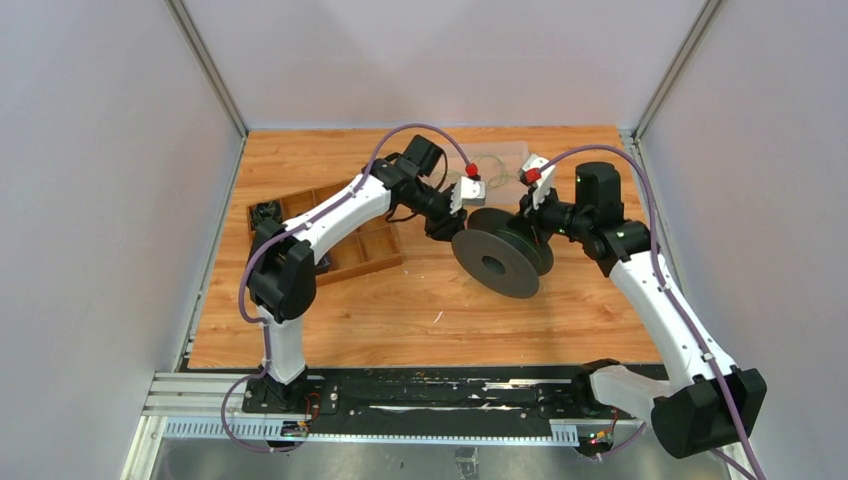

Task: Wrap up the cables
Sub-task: Wrap the cable around the cable reel.

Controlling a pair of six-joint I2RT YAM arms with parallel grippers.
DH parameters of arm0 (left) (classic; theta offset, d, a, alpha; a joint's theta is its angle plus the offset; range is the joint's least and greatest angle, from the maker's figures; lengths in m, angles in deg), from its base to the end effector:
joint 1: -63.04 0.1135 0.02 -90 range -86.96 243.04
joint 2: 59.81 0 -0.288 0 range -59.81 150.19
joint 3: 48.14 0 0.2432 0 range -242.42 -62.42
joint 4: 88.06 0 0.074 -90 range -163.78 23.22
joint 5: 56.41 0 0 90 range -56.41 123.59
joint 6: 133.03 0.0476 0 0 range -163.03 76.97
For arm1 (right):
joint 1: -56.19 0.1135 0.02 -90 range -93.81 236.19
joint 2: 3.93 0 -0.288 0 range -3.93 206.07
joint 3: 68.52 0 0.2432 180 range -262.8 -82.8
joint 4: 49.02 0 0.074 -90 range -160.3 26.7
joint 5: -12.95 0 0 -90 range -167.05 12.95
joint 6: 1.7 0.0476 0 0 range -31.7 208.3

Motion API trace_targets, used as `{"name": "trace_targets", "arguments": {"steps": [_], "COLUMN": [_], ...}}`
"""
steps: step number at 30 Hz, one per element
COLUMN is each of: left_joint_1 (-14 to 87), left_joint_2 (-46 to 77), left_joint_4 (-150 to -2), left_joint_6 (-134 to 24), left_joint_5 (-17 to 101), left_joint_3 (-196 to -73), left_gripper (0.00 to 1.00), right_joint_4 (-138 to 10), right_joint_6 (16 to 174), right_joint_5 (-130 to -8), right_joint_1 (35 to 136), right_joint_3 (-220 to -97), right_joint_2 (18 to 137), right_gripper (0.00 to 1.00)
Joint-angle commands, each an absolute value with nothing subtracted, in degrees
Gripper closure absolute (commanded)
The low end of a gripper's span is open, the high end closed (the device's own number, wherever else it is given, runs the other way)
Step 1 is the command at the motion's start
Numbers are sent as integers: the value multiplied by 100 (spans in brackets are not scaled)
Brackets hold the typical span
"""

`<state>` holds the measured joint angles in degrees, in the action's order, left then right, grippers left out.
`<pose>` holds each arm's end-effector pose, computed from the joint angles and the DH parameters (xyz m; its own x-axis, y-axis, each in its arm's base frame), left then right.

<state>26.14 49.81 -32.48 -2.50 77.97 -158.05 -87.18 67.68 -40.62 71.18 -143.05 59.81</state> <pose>0.3170 -0.2796 0.2972 -0.0138 0.5912 -0.8064 0.9954 -0.0681 -0.0670 0.2160 0.0871 0.3657 -0.1630 -0.3370 -0.9273 -0.8280 0.5579 -0.0572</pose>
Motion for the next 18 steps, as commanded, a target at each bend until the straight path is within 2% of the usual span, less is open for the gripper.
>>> {"name": "trace_targets", "arguments": {"steps": [1, 10, 14, 18], "left_joint_1": [2866, 3299, 3499, 3544], "left_joint_2": [4699, 4400, 4004, 3397], "left_joint_4": [-3046, -3373, -4497, -6361], "left_joint_6": [-103, -461, -1427, -2484], "left_joint_5": [7830, 7673, 7500, 7340], "left_joint_3": [-15808, -15528, -14644, -13175], "left_gripper": [63, 56, 52, 47], "right_joint_4": [-8433, -8161, -7948, -7464], "right_joint_6": [6962, 7233, 7765, 8632], "right_joint_5": [-4290, -4475, -4516, -4266], "right_joint_1": [7023, 6971, 6759, 6491], "right_joint_3": [-14369, -14175, -14144, -13875], "right_joint_2": [5828, 5915, 6027, 6105], "right_gripper": [99, 99, 99, 99]}}
